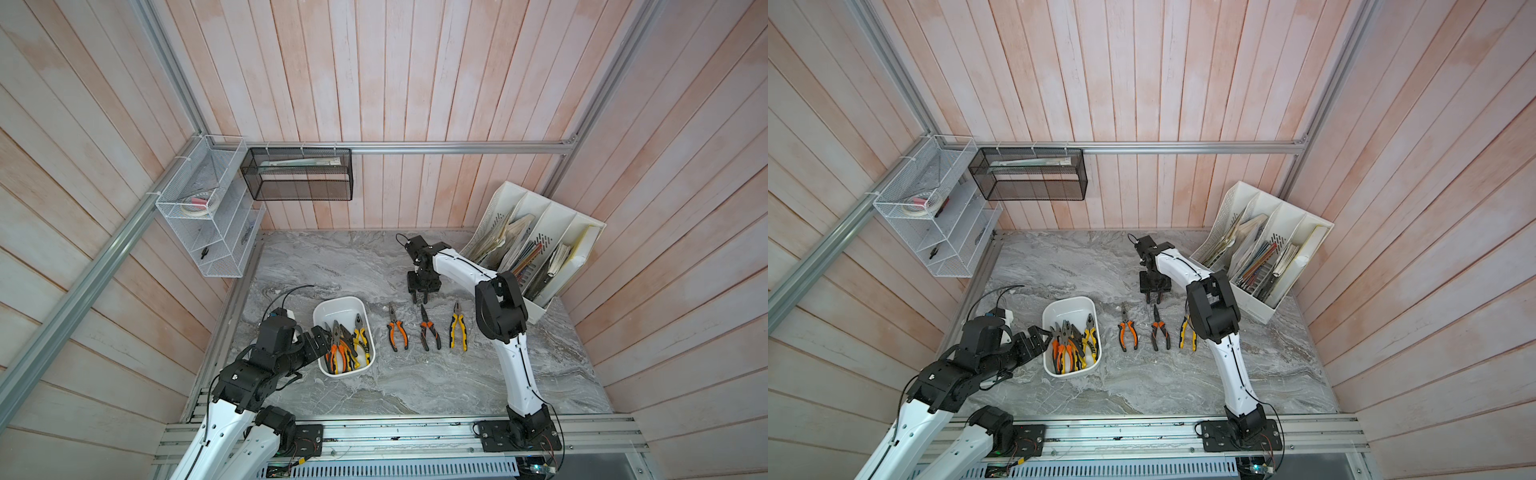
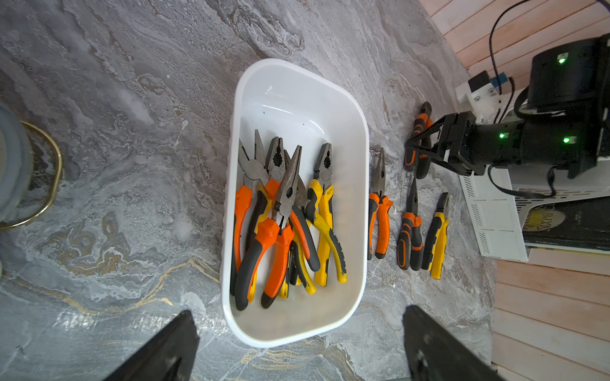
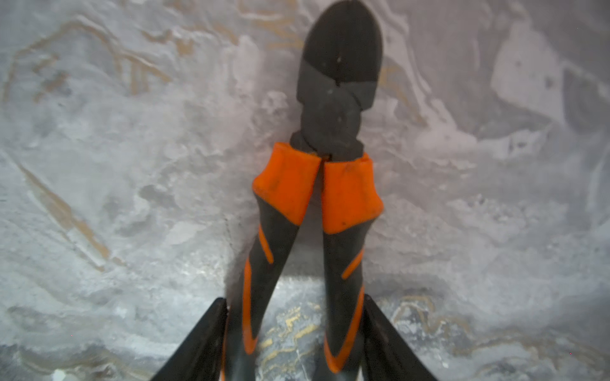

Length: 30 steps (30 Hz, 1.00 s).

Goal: Take the pliers out of the storage box
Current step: Place the pliers at the center of the board.

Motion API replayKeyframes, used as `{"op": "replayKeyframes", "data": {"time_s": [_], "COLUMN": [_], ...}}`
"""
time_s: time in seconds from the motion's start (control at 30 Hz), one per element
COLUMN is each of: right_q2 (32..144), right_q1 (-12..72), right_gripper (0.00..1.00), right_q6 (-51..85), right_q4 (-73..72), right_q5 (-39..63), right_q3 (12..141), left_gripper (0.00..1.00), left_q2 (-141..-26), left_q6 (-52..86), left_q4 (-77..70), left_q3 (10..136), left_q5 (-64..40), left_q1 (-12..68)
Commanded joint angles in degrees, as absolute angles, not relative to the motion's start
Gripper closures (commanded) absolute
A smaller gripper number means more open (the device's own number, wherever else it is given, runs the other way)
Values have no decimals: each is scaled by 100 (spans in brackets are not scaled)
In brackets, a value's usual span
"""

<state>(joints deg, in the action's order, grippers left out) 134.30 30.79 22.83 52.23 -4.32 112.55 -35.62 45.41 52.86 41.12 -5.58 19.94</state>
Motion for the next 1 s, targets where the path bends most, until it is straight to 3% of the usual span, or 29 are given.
{"op": "replayKeyframes", "data": {"time_s": [0.0, 0.1, 0.37, 0.57, 0.83, 0.97], "right_q2": [13877, 13950, 13677, 13645, 13387, 13204], "right_q1": [3316, 3366, 3313, 3285, 3258, 3226], "right_gripper": [55, 60, 60, 47, 21, 16], "right_q6": [1783, 1651, 1686, 1618, 1701, 1779], "right_q4": [5658, 5682, 5345, 5300, 5325, 5435], "right_q5": [-928, -987, -710, -676, -769, -651], "right_q3": [11568, 11524, 11067, 10917, 10899, 11074], "left_gripper": [0, 0, 0, 0, 0, 0], "left_q2": [-3548, -3560, -3576, -3562, -3615, -3755], "left_q6": [4456, 4465, 4465, 4465, 4452, 4362], "left_q4": [5221, 5221, 5230, 5247, 5248, 5264], "left_q3": [4017, 4008, 4008, 4008, 4067, 4174], "left_q5": [-589, -589, -600, -598, -527, -479], "left_q1": [1986, 1983, 1983, 1982, 1985, 1986]}}
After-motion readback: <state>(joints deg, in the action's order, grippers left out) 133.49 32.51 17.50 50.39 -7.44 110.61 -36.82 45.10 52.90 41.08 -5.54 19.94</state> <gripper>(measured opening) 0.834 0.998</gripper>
